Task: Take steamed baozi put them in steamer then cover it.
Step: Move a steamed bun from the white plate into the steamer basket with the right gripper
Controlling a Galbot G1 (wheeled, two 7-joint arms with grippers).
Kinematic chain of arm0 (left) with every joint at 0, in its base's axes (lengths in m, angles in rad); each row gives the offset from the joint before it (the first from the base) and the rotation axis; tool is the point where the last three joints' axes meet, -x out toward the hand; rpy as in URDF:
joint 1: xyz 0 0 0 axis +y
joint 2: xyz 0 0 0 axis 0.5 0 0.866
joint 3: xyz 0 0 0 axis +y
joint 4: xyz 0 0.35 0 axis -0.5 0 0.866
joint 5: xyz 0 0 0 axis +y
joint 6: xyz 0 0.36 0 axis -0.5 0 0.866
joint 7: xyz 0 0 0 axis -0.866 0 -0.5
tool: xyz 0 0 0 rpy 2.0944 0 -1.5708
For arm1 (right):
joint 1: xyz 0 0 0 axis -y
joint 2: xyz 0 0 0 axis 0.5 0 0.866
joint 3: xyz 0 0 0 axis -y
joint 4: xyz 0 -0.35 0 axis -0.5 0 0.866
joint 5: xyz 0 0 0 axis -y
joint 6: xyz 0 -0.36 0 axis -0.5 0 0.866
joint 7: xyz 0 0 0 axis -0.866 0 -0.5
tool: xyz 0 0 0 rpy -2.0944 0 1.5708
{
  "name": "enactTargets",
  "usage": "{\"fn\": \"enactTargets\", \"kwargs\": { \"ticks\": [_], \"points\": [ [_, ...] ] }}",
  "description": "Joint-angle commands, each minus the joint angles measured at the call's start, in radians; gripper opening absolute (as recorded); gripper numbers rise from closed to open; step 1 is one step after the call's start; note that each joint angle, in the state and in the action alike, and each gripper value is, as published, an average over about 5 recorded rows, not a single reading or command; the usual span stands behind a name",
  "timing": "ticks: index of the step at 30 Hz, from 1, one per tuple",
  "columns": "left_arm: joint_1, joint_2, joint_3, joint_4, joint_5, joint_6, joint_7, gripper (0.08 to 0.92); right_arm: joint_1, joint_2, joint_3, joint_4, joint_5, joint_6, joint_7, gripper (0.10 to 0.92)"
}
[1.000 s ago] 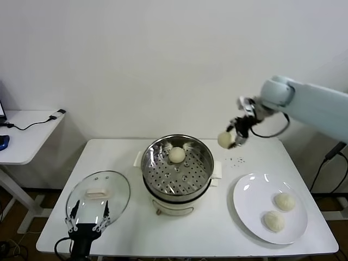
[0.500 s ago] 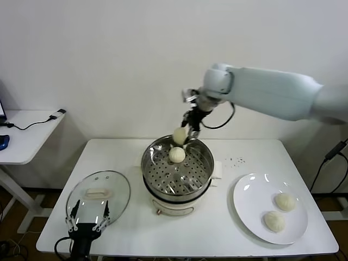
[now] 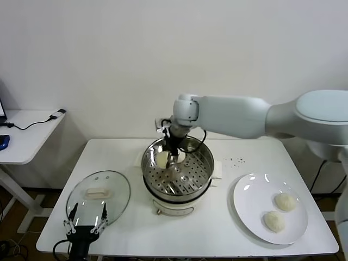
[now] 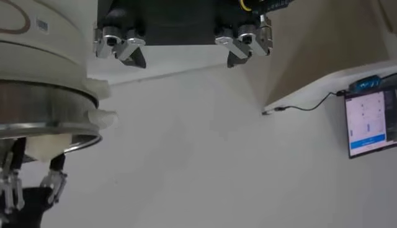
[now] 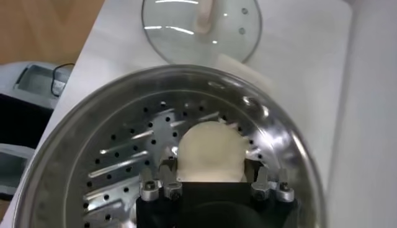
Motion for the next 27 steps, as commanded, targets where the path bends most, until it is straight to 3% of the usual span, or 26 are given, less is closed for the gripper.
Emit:
{"fn": "enactTargets", "kwargs": {
  "ticks": [1,14,27],
  "points": [
    [-0.002,-0.002,0.000,0.002,-0.003,0.002,0.000,0.823,-0.050,0.037,-0.004,-0.003,-0.009,-0.010,0.020,0.688],
    [-0.002,-0.001,0.003,0.001,0.003,0.001,0.000,0.823,0.023,-0.026,0.007,0.066,0.027,-0.024,0.024,0.821],
    [0.005,-0.003,0.022,-0.014,0.024,0.001,-0.002,0.823,0.297,-0.453,-0.059,0.362,0.019,-0.011,-0.008,0.823]
  ]
}}
